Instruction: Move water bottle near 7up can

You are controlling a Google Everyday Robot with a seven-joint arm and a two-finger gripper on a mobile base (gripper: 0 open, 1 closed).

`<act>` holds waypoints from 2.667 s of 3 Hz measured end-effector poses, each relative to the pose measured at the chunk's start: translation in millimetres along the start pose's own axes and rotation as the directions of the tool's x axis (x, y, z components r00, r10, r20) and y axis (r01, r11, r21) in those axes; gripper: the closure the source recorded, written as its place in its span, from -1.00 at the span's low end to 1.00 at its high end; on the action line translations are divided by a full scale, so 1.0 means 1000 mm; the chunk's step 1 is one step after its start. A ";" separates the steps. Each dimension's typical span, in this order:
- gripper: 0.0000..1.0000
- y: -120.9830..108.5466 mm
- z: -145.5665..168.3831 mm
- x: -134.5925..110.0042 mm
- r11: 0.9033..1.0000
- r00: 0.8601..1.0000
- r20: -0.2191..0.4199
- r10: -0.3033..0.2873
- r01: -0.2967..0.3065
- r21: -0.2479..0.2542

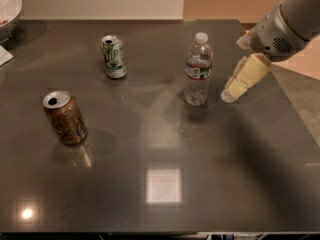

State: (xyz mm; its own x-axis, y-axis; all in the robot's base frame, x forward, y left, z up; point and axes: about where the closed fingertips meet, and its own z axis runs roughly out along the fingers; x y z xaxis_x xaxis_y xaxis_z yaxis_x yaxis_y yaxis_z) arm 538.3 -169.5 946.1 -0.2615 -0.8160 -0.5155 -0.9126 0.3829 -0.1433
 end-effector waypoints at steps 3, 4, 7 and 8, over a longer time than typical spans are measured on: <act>-1.00 -0.031 0.050 -0.033 0.996 0.983 0.168 0.073 -0.063 -0.066; -0.66 -0.034 0.057 -0.042 0.995 0.977 0.195 0.083 -0.069 -0.076; 0.73 -0.032 0.064 -0.094 0.991 0.959 0.272 0.081 -0.047 -0.126; 1.00 -0.034 0.072 -0.125 0.991 0.944 0.324 0.063 -0.020 -0.136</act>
Offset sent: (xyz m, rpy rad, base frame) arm 0.0609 0.0339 -0.0228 0.2203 0.0172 -0.0166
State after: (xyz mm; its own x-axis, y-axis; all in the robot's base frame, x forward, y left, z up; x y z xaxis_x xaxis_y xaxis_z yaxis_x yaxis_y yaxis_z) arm 624.5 -49.5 954.3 -0.2027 -0.6057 -0.7695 -0.9415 0.3367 -0.0170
